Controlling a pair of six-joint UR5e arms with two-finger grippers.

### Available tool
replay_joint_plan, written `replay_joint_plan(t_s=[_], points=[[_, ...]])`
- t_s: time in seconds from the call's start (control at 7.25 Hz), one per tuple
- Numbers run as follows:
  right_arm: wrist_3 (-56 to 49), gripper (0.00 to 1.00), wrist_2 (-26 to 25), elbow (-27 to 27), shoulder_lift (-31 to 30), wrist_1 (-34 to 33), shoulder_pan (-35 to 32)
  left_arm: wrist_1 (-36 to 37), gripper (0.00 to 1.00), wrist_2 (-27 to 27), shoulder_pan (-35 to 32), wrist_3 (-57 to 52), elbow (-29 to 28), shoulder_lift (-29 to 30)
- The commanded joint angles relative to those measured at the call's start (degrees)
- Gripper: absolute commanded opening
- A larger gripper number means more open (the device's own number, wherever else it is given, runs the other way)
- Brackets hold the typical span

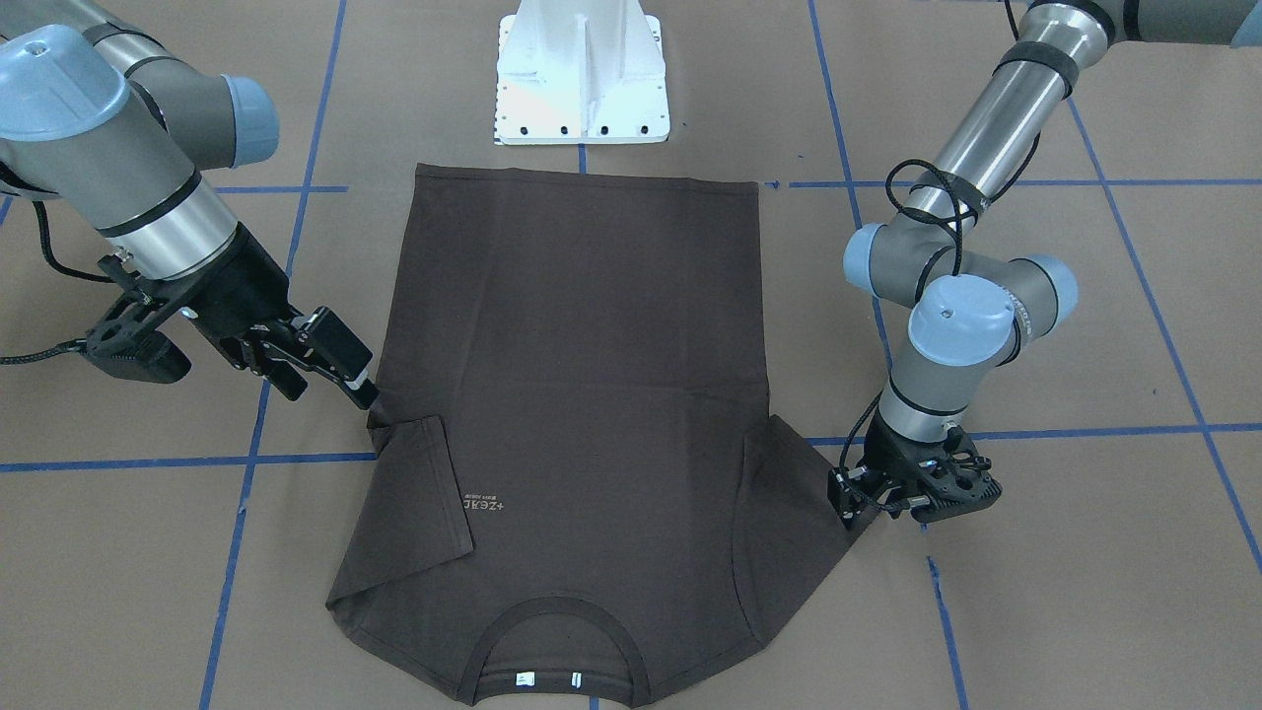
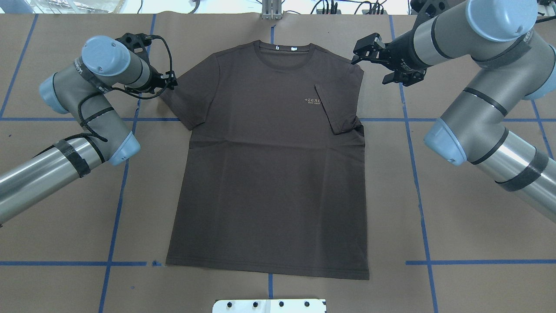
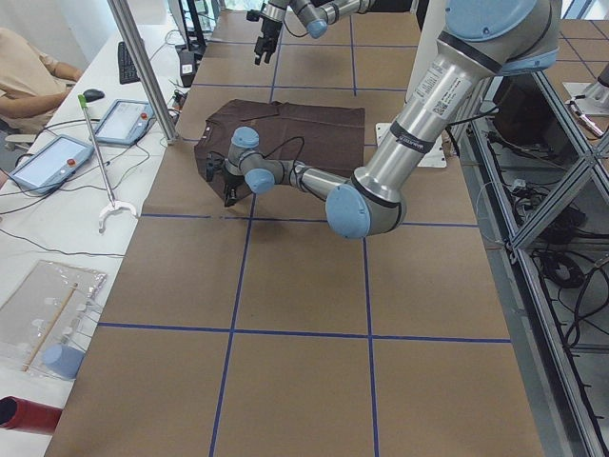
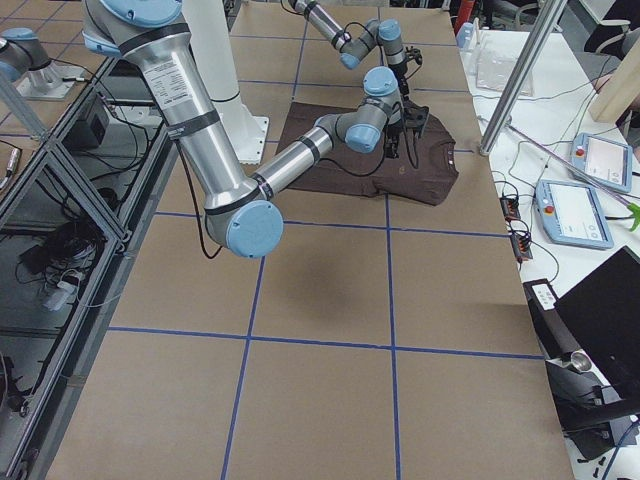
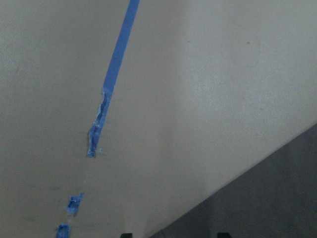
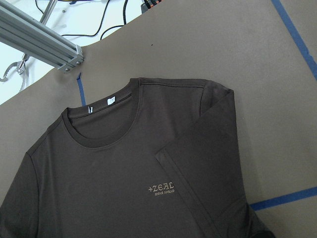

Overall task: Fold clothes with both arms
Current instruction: 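Bring the left gripper to the shirt shoulder while the right gripper holds near the collar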

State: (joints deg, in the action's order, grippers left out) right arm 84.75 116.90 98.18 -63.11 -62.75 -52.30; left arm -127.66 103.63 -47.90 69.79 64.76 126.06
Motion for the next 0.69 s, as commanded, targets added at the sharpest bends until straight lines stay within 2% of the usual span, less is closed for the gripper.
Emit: replay_joint_plan(t_s=[0.0,0.14,0.28,0.55], points=[[0.2,1.00,0.0,0.0,0.0,0.0,0.0,-0.2,0.48,-0.1,0.0,0.1,-0.3,0.1],[0.2,1.00,0.1,0.0,0.0,0.0,0.1,-0.1,0.09,0.0,0.0,0.3,-0.3,0.1],[0.3,1.00,0.1,0.1,0.0,0.0,0.1,-0.1,0.00,0.0,0.0,0.3,-0.2,0.2],[0.2,1.00,0.1,0.0,-0.1,0.0,0.1,0.7,0.00,0.4,-0.1,0.5,2.1,0.9]])
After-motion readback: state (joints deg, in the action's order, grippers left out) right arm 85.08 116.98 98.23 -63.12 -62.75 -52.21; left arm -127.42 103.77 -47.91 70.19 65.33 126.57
